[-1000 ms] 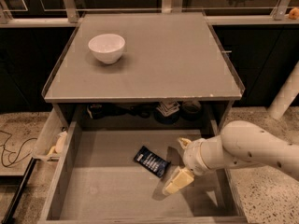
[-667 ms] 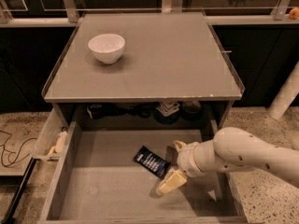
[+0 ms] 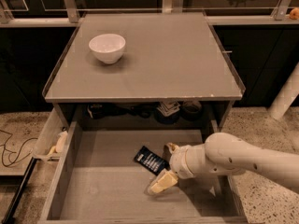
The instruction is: Pick rxbar blueberry from top drawer and place on counter
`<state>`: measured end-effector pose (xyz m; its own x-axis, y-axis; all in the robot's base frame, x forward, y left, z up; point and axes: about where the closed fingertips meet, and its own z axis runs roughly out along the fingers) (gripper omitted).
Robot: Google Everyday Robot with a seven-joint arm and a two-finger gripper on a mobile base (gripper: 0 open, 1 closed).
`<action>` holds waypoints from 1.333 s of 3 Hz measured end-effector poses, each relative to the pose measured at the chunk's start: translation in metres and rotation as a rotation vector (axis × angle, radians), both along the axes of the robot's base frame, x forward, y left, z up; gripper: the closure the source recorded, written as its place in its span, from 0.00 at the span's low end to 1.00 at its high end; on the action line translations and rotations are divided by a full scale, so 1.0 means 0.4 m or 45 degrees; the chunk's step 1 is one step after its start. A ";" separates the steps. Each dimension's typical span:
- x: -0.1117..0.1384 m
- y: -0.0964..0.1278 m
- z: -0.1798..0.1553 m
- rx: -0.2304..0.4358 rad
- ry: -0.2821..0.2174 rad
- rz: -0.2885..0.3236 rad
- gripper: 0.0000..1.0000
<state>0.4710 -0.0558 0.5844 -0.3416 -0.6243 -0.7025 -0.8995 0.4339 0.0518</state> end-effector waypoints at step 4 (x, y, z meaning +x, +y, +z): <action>0.000 0.000 -0.001 0.000 0.000 0.000 0.89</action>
Offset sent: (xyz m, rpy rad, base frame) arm 0.0000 0.0000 -0.0002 0.0001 0.0001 -0.0002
